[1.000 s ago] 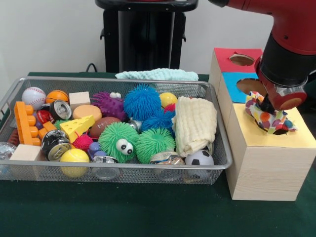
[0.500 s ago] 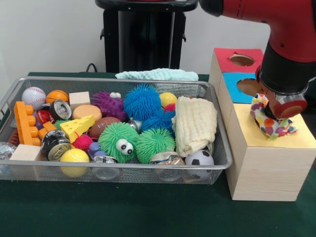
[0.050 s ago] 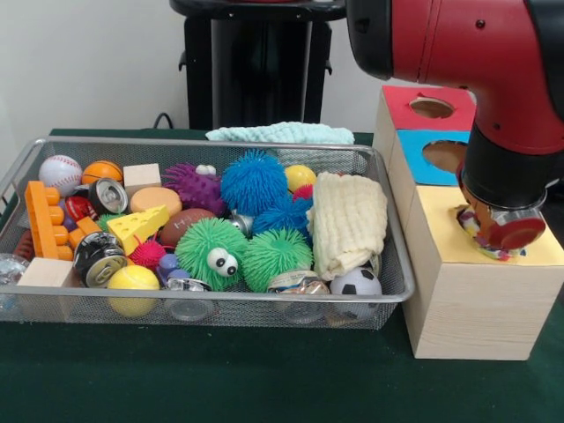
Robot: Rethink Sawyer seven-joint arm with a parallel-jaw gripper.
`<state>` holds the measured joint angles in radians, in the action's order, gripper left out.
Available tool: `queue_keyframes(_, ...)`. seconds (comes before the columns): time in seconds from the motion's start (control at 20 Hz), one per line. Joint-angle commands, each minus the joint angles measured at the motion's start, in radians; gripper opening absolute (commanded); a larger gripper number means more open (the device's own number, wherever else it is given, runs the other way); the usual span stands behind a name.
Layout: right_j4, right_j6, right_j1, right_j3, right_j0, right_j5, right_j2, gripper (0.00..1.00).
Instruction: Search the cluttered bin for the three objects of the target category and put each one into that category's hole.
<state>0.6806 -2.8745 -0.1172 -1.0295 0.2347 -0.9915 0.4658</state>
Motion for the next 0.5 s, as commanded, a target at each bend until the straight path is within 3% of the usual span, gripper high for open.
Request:
queue_keyframes(0.05, -0.001, -0.190, 0.206, -0.108, -0.001, 0.236, -0.130, 0.00)
queue_keyframes(0.2, 0.007, -0.189, 0.219, -0.112, -0.001, 0.292, -0.138, 0.00)
queue_keyframes(0.5, 0.008, -0.176, 0.159, -0.165, 0.005, 0.231, -0.138, 0.00)
